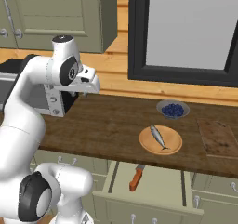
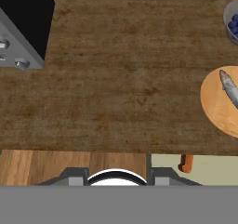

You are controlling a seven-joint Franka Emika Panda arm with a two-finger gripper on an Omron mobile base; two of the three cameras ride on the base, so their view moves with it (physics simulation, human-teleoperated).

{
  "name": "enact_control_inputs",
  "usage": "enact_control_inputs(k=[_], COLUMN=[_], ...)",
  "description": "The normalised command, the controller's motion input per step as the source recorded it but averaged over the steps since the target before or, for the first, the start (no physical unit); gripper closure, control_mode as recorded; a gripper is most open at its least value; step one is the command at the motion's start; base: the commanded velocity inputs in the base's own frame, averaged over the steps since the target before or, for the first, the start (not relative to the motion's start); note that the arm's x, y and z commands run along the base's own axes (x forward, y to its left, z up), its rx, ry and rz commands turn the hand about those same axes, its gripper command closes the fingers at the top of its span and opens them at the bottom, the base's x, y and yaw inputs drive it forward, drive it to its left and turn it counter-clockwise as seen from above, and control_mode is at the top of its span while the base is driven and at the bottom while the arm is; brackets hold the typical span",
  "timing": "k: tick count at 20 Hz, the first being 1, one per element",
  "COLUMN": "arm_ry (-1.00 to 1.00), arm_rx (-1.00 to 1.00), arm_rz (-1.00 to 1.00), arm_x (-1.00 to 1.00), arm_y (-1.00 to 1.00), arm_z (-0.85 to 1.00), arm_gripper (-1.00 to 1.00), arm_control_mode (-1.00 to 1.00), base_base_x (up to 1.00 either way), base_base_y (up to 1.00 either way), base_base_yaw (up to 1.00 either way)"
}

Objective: Pick up the knife from the drawer and place it on the cutting board. Then place the meat from the plate to the cutting board.

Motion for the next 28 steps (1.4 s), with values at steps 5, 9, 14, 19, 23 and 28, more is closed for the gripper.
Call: enact_control_inputs(k=[5, 9, 14, 19, 23, 28], arm_ry=[-0.02, -0.09, -0.02, 0.00, 0.00, 0.00], arm_rx=[0.00, 0.00, 0.00, 0.00, 0.00, 0.00], arm_rz=[0.00, 0.00, -0.01, -0.04, 0.00, 0.00], arm_x=[-0.14, -0.48, -0.53, -0.37, -0.30, -0.27], arm_y=[0.00, 0.00, 0.00, 0.00, -0.11, -0.08], arm_z=[0.00, 0.00, -0.06, -0.18, -0.16, -0.06], arm_gripper=[-1.00, -1.00, -1.00, -1.00, -1.00, -1.00], arm_control_mode=[-1.00, -1.00, -1.00, -1.00, -1.00, -1.00], base_base_x=[0.00, 0.00, 0.00, 0.00, 0.00, 0.00], base_base_y=[0.00, 0.00, 0.00, 0.00, 0.00, 0.00], base_base_yaw=[0.00, 0.00, 0.00, 0.00, 0.00, 0.00])
